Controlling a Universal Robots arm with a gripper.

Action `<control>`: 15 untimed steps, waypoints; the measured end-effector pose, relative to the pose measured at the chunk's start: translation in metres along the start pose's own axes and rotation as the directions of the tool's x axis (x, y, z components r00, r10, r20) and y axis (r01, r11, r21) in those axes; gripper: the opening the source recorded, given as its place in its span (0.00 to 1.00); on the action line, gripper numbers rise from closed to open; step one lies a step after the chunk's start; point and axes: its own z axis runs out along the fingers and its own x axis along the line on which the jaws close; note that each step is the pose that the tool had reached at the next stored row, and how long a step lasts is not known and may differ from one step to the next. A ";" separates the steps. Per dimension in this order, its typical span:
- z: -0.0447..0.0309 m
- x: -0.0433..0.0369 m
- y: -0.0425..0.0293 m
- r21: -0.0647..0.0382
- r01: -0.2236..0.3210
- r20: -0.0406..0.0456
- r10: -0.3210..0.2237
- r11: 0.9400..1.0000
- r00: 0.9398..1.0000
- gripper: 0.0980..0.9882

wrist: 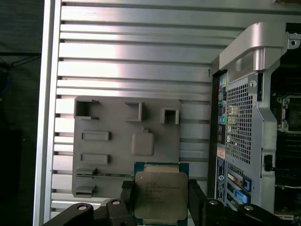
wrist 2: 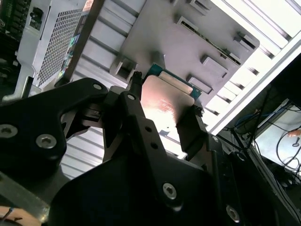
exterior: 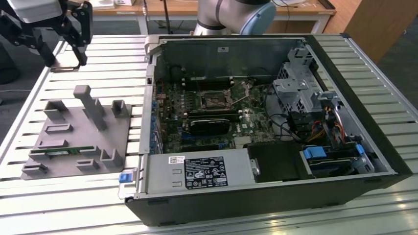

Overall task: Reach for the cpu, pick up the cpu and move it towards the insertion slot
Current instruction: 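Pick up the cpu and move it towards the insertion slot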

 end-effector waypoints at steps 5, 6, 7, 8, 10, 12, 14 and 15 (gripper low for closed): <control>-0.0002 -0.0101 -0.0003 0.000 0.000 0.000 0.000 1.000 1.000 0.50; -0.0002 -0.0118 -0.0003 0.000 0.000 0.000 0.000 1.000 1.000 0.50; -0.0002 -0.0137 -0.0004 0.000 0.000 0.000 0.000 1.000 1.000 0.50; -0.0002 -0.0156 -0.0004 0.000 0.000 0.000 0.000 1.000 1.000 0.50; -0.0003 -0.0194 -0.0005 0.000 0.000 0.000 0.000 1.000 1.000 0.50; -0.0003 -0.0232 -0.0006 0.000 0.000 0.000 0.000 1.000 1.000 0.50; -0.0003 -0.0286 -0.0007 0.000 0.000 0.000 0.000 1.000 1.000 0.50; -0.0004 -0.0300 -0.0008 0.000 0.000 0.000 0.000 1.000 1.000 0.50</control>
